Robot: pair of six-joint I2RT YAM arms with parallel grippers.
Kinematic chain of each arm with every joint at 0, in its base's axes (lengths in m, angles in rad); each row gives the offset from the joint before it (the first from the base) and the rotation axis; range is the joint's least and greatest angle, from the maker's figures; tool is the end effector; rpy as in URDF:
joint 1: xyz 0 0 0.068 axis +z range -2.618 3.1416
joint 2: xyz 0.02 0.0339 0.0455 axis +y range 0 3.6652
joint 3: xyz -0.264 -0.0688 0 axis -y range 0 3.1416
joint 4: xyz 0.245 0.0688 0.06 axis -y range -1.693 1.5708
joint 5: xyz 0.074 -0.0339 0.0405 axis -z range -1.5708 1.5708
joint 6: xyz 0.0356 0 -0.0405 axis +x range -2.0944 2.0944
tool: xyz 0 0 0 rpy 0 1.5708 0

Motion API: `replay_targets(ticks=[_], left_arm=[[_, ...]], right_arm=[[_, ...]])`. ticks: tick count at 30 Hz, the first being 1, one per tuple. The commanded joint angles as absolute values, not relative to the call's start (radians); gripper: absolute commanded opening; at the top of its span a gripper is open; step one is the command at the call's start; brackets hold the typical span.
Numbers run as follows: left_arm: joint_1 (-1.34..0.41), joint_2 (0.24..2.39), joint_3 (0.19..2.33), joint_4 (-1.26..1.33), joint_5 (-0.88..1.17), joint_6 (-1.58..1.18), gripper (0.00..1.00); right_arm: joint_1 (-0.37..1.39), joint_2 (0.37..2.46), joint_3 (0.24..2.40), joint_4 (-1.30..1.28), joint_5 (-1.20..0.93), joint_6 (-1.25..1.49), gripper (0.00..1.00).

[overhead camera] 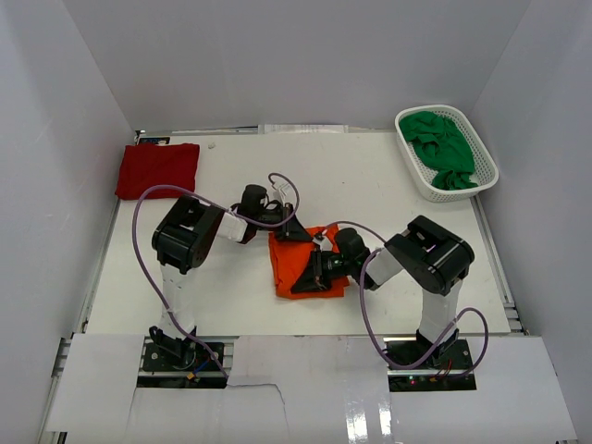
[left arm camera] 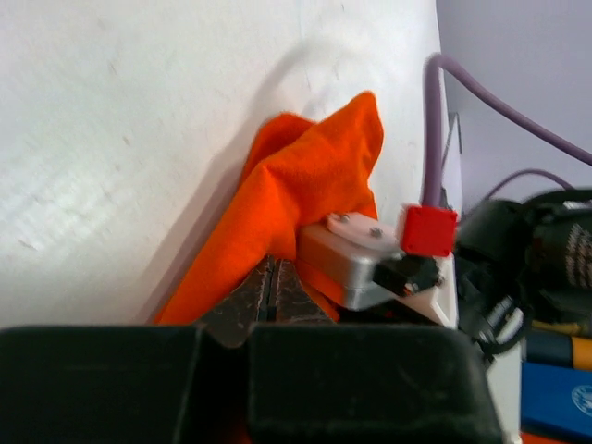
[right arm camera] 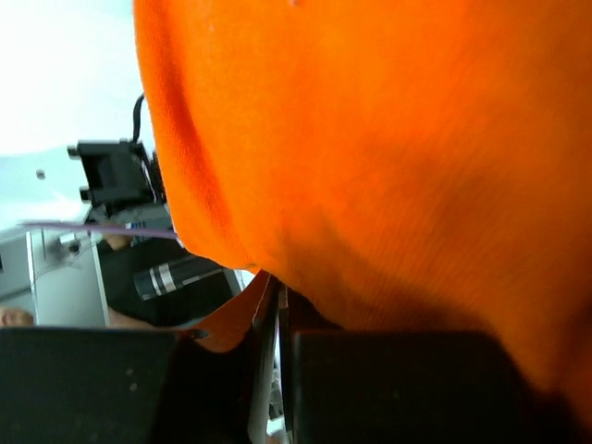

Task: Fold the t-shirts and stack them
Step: Smooth out wrinkles on the folded tshirt, then put the neatly folded tshirt into the corner of the board with the left arm

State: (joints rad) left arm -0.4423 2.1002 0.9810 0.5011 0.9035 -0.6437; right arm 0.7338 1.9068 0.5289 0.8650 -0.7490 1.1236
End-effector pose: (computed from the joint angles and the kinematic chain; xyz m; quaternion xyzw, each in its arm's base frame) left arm 0.3428 -0.1933 0.0915 0.1188 0.8156 -0.5453 0.1527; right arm 0.2066 0.2190 0.0847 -0.0255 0.8240 0.5652 0.0283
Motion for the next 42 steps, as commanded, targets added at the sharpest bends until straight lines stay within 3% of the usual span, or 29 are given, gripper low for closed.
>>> replay_targets(ticks=[1, 5, 7, 8, 10, 11, 14, 17, 19, 25, 29, 33, 42], left_arm=[[-0.433, 2.105, 1.061, 0.399, 0.756, -0.569, 0.0], [-0.433, 2.146, 1.224, 0.339, 0.75, -0.569, 0.0], [-0.43, 2.148, 1.265, 0.316, 0.756, -0.58, 0.0], [-0.43, 2.135, 1.285, 0.311, 0.762, -0.584, 0.0], [-0.43, 2.111, 1.339, 0.284, 0.77, -0.598, 0.05], [-0.43, 2.096, 1.351, 0.273, 0.776, -0.603, 0.09], [-0.436, 1.984, 1.359, 0.207, 0.737, -0.585, 0.35], [-0.471, 1.863, 1.391, -0.056, 0.533, -0.482, 0.51], [-0.491, 1.8, 1.387, -0.242, 0.389, -0.469, 0.64], [-0.491, 1.558, 1.152, -0.385, 0.249, -0.54, 0.96], [-0.489, 1.396, 0.932, -0.364, 0.25, -0.592, 0.98], [-0.488, 1.327, 0.847, -0.356, 0.244, -0.618, 0.98], [-0.488, 1.454, 0.684, -0.117, 0.385, -0.704, 0.98]], right_arm=[[0.745, 1.798, 0.609, 0.606, -0.681, 1.049, 0.08], [0.75, 1.637, 0.701, 0.326, -0.618, 0.947, 0.1], [0.75, 1.541, 0.735, 0.243, -0.591, 0.875, 0.17], [0.752, 1.507, 0.755, 0.204, -0.556, 0.842, 0.27], [0.752, 1.424, 0.813, 0.094, -0.523, 0.761, 0.33], [0.75, 1.398, 0.825, 0.074, -0.512, 0.744, 0.34], [0.749, 1.315, 0.883, -0.079, -0.404, 0.664, 0.43], [0.749, 1.279, 0.962, -0.268, -0.264, 0.574, 0.52], [0.746, 1.266, 0.999, -0.368, -0.16, 0.545, 0.7], [0.718, 1.236, 1.026, -0.469, -0.054, 0.486, 0.73], [0.698, 1.203, 1.022, -0.486, -0.041, 0.477, 0.74], [0.675, 1.169, 1.028, -0.498, -0.037, 0.468, 0.74], [0.646, 1.123, 1.023, -0.523, -0.032, 0.46, 0.74]])
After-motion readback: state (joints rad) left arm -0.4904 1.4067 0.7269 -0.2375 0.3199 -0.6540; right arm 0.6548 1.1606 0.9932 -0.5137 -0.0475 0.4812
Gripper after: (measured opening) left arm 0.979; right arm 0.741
